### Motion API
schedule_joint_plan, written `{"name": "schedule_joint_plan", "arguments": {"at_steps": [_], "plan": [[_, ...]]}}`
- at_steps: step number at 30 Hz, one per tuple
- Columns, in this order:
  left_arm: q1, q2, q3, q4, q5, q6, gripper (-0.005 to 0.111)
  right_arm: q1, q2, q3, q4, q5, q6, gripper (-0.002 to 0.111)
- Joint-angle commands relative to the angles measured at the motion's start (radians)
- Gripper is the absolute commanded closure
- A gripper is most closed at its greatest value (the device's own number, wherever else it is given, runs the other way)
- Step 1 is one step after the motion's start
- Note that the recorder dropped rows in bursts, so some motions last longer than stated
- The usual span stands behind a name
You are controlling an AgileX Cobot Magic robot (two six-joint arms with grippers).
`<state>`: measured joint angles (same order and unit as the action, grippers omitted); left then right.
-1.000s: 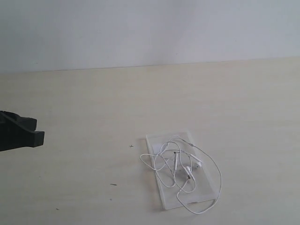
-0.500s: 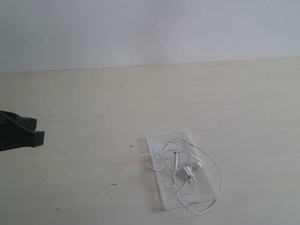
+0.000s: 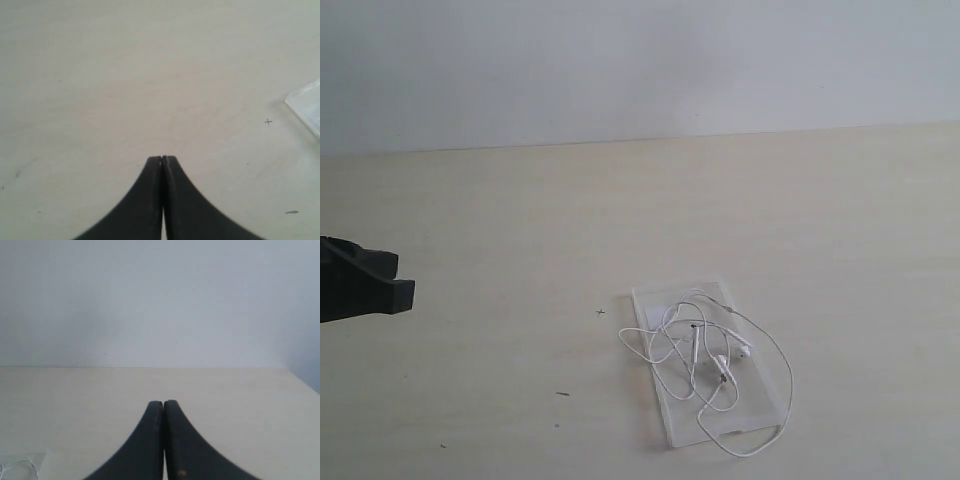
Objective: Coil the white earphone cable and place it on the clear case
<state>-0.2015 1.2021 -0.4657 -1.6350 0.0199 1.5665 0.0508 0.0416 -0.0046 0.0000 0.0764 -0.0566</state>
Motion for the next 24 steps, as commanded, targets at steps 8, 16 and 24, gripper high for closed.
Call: {"name": "schedule_joint_plan", "arguments": {"at_steps": [8,16,24], "plan": [[0.001,-0.002,0.000,0.000,0.000,0.000,0.107,-0.007,-0.042,0.005,0.000,0.198,0.022,0.108],[0.001,-0.002,0.000,0.000,0.000,0.000,0.107,-0.007,-0.042,0.005,0.000,0.198,0.062,0.108],[0.001,-0.002,0.000,0.000,0.000,0.000,0.107,-0.004,-0.042,0.005,0.000,0.198,0.057,0.108]]}}
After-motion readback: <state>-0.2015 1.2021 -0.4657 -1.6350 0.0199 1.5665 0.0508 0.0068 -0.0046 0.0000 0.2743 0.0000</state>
